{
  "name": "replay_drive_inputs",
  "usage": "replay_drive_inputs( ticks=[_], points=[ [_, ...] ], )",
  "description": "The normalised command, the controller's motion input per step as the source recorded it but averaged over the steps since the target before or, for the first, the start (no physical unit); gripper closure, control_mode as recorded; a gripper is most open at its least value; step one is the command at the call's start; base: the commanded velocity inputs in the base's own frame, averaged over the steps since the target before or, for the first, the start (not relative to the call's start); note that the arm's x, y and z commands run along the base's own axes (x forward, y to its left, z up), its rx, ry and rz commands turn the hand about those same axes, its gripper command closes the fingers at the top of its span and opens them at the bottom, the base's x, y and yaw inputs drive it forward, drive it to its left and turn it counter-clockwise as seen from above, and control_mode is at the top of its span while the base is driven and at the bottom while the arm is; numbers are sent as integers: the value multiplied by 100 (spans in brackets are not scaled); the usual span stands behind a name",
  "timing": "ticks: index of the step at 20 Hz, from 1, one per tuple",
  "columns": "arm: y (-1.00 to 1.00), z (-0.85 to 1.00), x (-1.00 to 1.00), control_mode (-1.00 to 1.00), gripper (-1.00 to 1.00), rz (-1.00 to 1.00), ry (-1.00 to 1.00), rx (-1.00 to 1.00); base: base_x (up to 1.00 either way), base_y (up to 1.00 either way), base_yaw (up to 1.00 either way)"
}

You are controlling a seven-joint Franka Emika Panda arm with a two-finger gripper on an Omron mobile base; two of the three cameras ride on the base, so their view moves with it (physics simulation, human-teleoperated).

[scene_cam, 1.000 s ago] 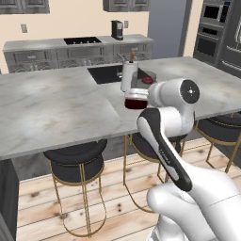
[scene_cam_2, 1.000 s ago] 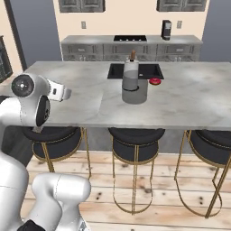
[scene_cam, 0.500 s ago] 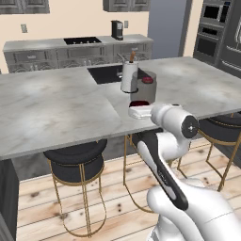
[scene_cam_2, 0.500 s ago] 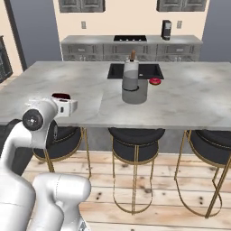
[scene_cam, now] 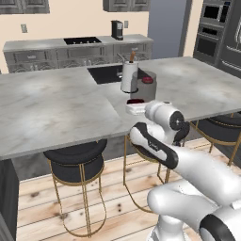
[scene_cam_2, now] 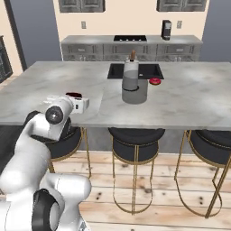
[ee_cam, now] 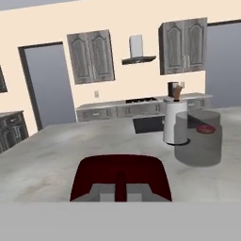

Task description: Open the cabinet directly in front. Then move the wine and the mug to the dining counter with the jar on it.

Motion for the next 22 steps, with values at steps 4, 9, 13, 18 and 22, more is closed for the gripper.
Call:
replay_drive_inputs(
  ticks=[4,9,13,18,22],
  points=[
    [9,-34,61,-100,100,0,3,-9,0,0,0],
    [2,-42,37,-100,100,0,3,-6,0,0,0],
    [0,-48,20,-100,100,0,13,-7,0,0,0],
    [0,-6,34,-100,100,0,21,0,0,0,0],
    [0,-4,33,-100,100,0,7,0,0,0,0]
  ],
)
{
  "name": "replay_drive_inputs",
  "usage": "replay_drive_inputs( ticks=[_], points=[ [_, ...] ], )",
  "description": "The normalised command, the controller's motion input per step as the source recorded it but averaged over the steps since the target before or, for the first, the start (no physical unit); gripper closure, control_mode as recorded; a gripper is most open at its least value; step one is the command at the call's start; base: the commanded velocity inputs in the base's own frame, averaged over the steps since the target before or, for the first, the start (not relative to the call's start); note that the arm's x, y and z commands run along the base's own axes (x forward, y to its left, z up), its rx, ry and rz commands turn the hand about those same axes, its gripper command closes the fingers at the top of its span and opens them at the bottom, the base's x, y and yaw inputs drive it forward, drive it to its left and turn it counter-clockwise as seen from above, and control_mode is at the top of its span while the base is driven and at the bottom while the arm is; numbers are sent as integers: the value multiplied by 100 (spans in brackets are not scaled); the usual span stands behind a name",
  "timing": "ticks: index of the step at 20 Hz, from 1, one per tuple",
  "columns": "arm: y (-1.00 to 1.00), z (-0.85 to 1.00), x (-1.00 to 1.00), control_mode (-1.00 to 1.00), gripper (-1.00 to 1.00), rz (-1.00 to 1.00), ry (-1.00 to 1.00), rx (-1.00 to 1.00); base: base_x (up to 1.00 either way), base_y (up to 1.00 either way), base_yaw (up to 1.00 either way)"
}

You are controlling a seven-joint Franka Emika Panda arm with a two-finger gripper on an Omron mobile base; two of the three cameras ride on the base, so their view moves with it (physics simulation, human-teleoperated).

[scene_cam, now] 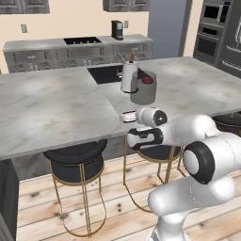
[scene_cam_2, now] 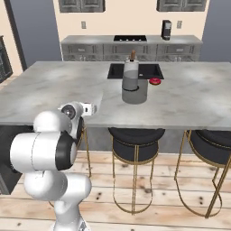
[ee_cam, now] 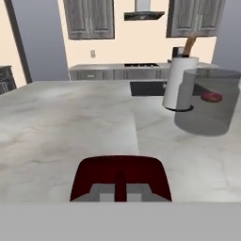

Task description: Open the cabinet directly in front. Then move the wine and the mug to the dining counter with the jar on it.

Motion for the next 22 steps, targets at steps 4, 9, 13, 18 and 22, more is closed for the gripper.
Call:
replay_drive_inputs(
  ticks=[4,9,13,18,22],
  points=[
    [1,-27,32,-100,100,0,0,0,0,0,0],
    [1,-33,20,-100,100,0,-1,0,0,0,0],
    [0,-46,-8,-100,100,0,-28,2,0,0,0],
    [0,-3,7,-100,100,0,-3,1,0,0,0],
    [0,0,40,-100,100,0,0,0,0,0,0]
  ],
)
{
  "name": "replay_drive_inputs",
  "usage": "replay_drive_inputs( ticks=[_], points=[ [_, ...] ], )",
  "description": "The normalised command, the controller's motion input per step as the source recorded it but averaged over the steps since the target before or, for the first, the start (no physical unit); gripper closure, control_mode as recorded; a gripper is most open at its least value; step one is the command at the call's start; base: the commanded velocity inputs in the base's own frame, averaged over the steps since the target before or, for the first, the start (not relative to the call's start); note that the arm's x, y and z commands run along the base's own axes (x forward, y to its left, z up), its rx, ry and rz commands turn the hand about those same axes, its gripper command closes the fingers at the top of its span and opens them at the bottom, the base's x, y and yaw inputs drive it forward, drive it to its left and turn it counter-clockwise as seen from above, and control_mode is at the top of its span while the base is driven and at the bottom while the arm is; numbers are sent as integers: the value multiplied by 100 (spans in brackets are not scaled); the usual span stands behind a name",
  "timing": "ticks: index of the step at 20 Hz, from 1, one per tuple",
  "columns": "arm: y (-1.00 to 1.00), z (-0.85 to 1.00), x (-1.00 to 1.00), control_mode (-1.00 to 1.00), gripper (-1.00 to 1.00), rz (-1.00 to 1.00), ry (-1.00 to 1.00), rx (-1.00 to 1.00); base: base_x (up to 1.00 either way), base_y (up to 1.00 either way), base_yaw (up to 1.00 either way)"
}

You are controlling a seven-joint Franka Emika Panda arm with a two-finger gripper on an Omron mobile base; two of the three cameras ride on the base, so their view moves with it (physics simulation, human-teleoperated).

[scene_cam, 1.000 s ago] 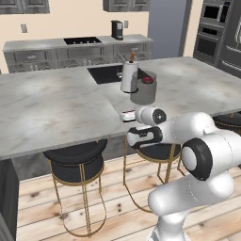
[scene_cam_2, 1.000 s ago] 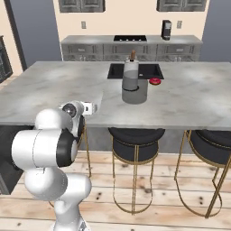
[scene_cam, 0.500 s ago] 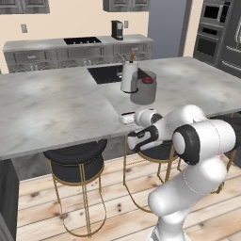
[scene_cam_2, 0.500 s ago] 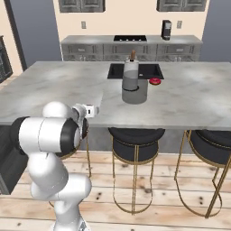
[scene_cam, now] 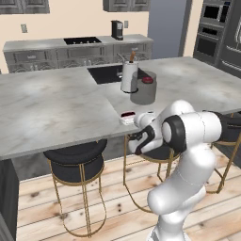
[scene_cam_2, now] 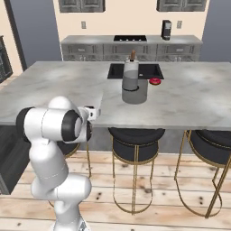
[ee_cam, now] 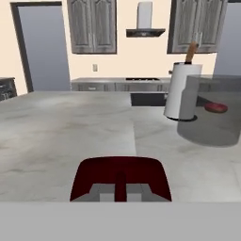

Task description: Open the cabinet directly in front. Then move the wine and the mug to the dining counter with the jar on it.

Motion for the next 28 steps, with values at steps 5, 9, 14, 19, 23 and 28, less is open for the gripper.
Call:
replay_drive_inputs(
  ticks=[5,9,14,19,23,28],
  points=[
    [6,-14,54,-100,100,-1,0,0,0,0,0],
    [3,-40,36,-100,100,0,0,0,0,0,0],
    [0,-33,3,-100,100,0,-3,5,0,0,0],
    [0,-30,0,-100,100,0,-5,10,0,0,0],
    [0,-54,0,-100,100,0,-11,18,0,0,0],
    [0,-46,3,-100,100,0,-16,9,0,0,0]
  ],
)
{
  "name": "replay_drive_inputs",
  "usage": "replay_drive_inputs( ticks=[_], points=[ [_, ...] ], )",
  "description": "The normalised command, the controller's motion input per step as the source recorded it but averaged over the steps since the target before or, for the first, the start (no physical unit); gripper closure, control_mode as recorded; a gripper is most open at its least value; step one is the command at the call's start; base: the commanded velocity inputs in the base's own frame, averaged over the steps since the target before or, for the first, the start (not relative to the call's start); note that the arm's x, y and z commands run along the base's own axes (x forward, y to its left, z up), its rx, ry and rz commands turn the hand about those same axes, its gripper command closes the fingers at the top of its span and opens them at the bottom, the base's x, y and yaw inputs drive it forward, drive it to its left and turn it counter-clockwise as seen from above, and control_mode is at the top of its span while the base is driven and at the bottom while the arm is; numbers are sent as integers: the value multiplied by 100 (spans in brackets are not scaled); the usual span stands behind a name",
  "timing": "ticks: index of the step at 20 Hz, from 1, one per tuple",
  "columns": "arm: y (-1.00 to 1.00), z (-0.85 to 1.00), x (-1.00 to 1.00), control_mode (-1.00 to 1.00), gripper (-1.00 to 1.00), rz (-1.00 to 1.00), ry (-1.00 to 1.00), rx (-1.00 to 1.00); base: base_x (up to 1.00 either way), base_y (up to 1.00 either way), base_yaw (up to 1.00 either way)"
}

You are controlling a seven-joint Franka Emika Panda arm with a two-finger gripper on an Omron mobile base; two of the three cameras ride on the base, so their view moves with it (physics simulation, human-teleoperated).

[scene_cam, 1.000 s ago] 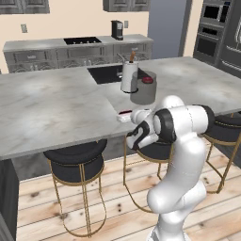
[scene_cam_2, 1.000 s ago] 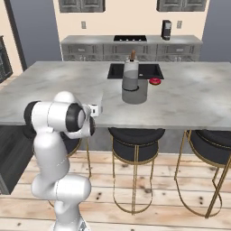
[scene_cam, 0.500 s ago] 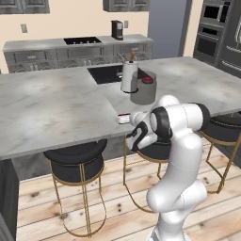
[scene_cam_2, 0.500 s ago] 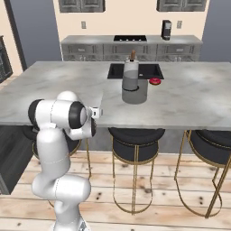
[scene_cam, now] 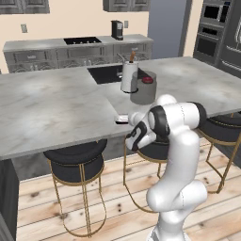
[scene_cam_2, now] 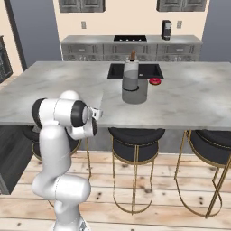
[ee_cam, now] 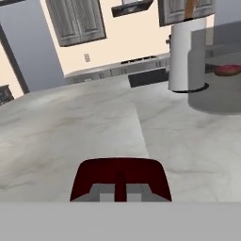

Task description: Open the cabinet directly in front. Then move the wine and the mug to the dining counter with the jar on it.

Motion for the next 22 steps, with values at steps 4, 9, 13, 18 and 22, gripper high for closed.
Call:
replay_drive_inputs(
  ticks=[4,9,13,18,22],
  points=[
    [5,-32,50,-100,100,-2,-14,-1,0,0,0],
    [11,-33,94,-100,100,-5,-8,0,0,0,0],
    [16,-32,73,-100,100,-2,-3,0,0,0,0],
    [3,-52,14,-100,100,0,-7,-1,0,0,0],
    [0,-40,0,-100,100,0,-6,-1,0,0,0]
  ],
)
